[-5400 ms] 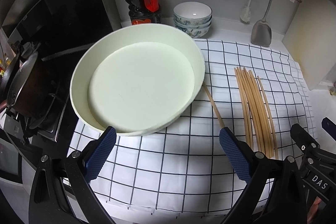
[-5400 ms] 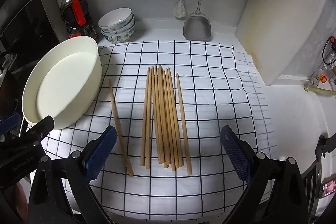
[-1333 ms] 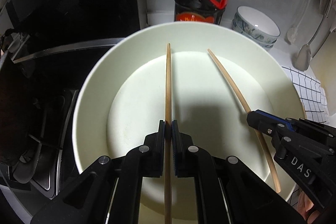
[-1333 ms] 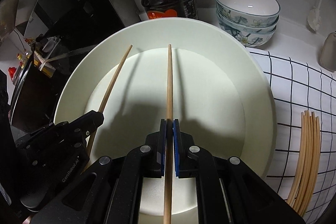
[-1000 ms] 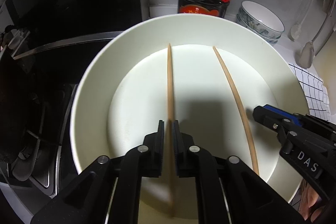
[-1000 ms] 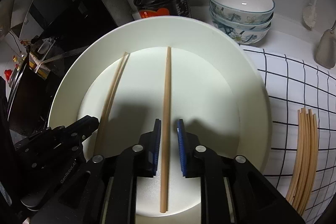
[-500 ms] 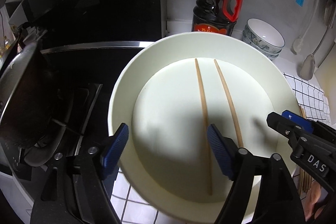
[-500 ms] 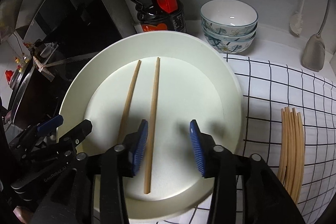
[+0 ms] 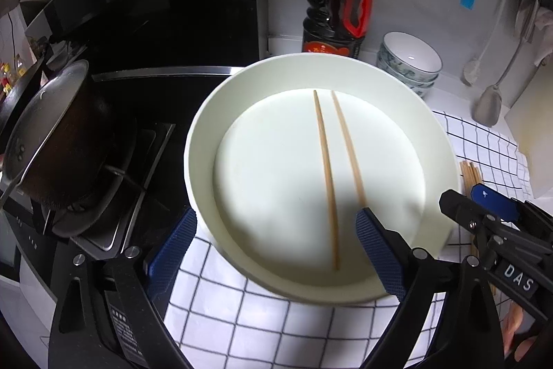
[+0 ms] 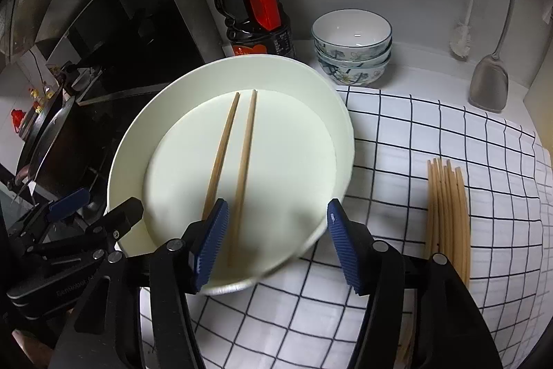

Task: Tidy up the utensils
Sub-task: 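Move both open tools back over the chopstick pile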

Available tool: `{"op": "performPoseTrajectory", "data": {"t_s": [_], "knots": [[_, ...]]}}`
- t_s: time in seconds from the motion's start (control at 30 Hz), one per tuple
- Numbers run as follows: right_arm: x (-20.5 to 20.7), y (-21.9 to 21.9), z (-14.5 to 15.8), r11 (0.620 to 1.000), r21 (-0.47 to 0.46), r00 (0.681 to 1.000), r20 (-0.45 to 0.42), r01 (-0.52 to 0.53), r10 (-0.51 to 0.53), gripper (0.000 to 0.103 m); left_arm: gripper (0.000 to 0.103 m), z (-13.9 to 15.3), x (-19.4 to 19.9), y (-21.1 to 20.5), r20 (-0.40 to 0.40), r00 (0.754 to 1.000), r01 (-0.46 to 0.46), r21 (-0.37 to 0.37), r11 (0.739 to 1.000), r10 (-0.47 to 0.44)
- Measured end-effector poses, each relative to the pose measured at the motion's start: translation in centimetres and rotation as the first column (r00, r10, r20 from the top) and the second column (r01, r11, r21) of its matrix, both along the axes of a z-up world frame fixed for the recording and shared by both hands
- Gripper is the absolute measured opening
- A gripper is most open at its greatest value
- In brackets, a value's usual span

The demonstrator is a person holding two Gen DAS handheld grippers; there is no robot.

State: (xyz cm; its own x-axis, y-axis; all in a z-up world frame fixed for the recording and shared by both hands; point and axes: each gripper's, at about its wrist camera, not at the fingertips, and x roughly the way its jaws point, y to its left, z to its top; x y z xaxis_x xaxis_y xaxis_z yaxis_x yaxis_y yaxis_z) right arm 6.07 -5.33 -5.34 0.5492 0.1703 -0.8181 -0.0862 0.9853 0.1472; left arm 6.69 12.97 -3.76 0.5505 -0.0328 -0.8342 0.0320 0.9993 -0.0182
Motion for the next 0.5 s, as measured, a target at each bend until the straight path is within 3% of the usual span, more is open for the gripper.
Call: {"op": "performPoseTrajectory", "data": {"t_s": [0.5], "knots": [[-4.5,-4.7,1.3,0.999,-0.041,1.0,-0.004,0.001,-0.001,0.065,0.095,1.0,-3.5,-4.8,0.007,1.0,0.031,-0.02,0.999,-0.031]]}}
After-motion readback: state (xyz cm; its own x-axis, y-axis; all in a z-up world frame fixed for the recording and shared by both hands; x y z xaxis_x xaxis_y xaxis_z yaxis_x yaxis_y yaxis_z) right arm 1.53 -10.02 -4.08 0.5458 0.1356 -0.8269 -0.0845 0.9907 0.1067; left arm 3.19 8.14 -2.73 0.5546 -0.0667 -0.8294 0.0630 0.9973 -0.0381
